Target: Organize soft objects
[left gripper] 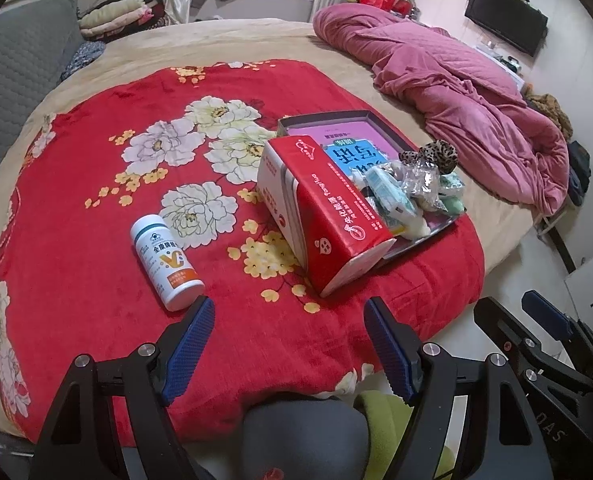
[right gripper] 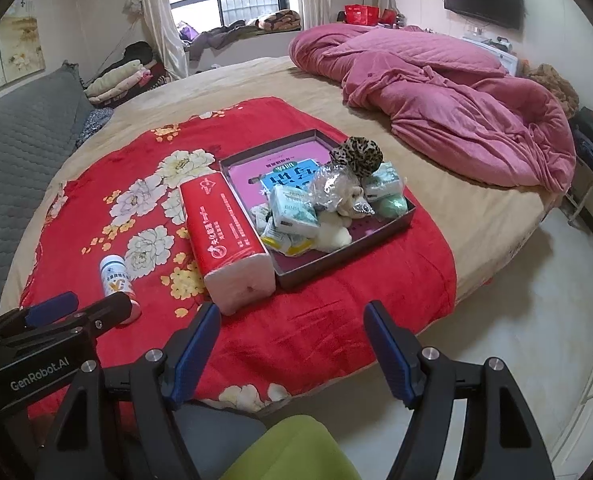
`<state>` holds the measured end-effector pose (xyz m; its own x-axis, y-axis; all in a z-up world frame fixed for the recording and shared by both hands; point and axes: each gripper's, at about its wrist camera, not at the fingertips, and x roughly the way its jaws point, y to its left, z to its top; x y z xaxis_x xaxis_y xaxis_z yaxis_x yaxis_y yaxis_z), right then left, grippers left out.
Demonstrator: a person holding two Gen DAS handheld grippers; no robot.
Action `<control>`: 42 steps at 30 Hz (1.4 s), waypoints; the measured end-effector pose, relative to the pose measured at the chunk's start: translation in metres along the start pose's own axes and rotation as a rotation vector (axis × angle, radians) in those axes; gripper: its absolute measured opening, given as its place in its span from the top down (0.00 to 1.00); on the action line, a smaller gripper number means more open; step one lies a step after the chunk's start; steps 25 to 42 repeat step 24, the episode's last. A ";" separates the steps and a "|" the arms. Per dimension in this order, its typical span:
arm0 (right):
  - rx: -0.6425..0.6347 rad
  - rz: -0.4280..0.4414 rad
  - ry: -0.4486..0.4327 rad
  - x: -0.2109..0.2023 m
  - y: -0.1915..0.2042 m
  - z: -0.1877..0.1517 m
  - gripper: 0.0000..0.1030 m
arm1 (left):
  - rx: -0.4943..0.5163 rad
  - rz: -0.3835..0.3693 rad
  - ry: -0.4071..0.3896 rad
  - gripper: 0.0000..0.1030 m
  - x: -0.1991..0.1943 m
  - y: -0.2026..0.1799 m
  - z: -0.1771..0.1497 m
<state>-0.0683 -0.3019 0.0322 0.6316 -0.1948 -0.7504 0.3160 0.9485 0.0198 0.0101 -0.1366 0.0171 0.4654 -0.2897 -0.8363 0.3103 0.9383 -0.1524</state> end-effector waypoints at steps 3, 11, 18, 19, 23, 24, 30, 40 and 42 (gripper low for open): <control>0.006 -0.001 0.006 0.001 -0.002 -0.001 0.29 | 0.004 0.001 0.003 0.24 0.001 -0.001 -0.001; 0.005 -0.004 0.009 0.003 -0.001 -0.001 0.29 | 0.007 0.000 0.009 0.24 0.002 -0.002 -0.001; 0.009 -0.007 0.010 0.004 0.000 -0.001 0.29 | -0.003 0.012 0.021 0.24 0.005 0.001 -0.002; 0.008 -0.005 0.009 0.004 0.000 -0.001 0.29 | -0.005 0.008 0.020 0.24 0.005 0.002 -0.002; 0.004 -0.008 0.012 0.005 0.001 -0.002 0.29 | -0.004 0.006 0.023 0.24 0.006 0.004 -0.002; 0.005 -0.011 0.011 0.005 0.001 -0.002 0.29 | -0.007 0.007 0.021 0.24 0.006 0.005 -0.002; 0.005 -0.011 0.011 0.005 0.001 -0.002 0.29 | -0.007 0.007 0.021 0.24 0.006 0.005 -0.002; 0.005 -0.011 0.011 0.005 0.001 -0.002 0.29 | -0.007 0.007 0.021 0.24 0.006 0.005 -0.002; 0.005 -0.011 0.011 0.005 0.001 -0.002 0.29 | -0.007 0.007 0.021 0.24 0.006 0.005 -0.002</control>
